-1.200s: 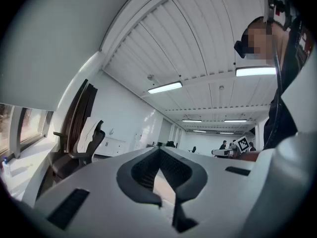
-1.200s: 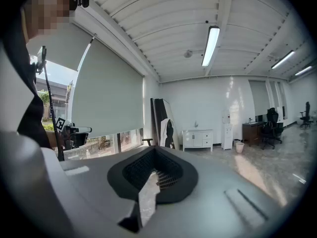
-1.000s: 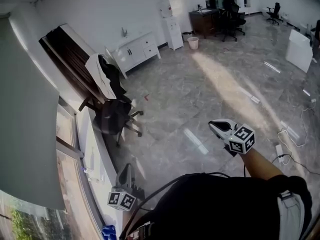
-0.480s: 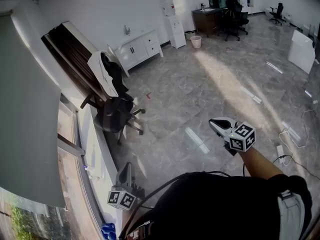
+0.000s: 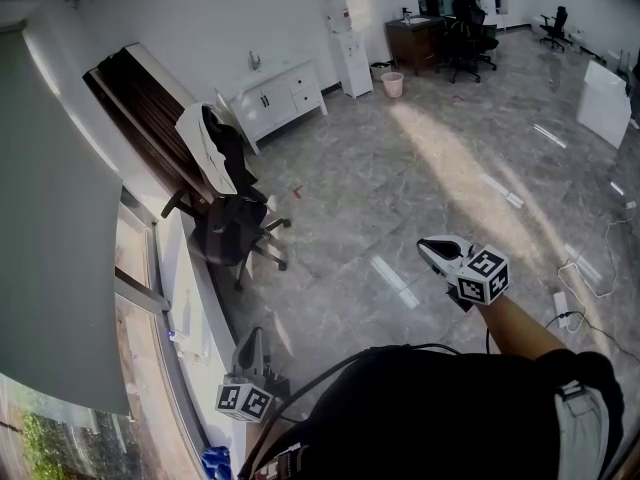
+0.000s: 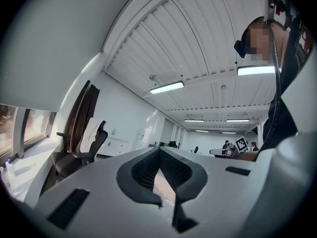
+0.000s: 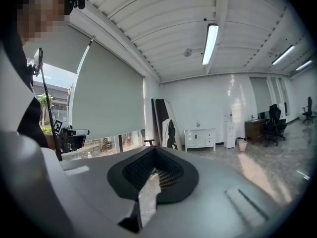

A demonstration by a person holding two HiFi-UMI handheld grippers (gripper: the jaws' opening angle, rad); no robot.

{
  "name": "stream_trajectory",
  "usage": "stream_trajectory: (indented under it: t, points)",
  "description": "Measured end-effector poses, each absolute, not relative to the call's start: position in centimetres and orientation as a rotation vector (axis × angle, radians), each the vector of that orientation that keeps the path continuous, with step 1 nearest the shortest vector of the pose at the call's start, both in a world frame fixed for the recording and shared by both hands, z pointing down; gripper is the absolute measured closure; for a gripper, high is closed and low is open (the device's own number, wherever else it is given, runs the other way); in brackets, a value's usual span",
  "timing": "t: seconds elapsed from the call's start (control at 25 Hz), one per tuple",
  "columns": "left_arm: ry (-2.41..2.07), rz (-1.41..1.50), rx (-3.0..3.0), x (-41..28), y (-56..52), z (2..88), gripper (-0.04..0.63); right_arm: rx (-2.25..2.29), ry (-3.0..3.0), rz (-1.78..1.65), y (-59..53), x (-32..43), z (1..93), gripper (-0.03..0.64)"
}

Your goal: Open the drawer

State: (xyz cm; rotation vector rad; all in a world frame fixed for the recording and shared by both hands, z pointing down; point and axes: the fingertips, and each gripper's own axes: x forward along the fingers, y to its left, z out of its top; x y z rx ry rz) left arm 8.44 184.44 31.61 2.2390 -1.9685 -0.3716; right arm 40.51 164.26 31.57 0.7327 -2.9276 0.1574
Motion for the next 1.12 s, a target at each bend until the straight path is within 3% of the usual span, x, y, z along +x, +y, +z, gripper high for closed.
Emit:
stream_trajectory:
  t: [0.32,1.12]
  points:
    - [-1.957,-0.345,2.246,10.2,182.2,31.7,0.597,0.762,-2.935,0.172,162.6,42.8,32.4,0.62]
    - [-1.854,-0.305,2.324,25.4,171.7,30.0,0.597,0.88,-2.919,0.161,155.1,59.0,31.8,0.62]
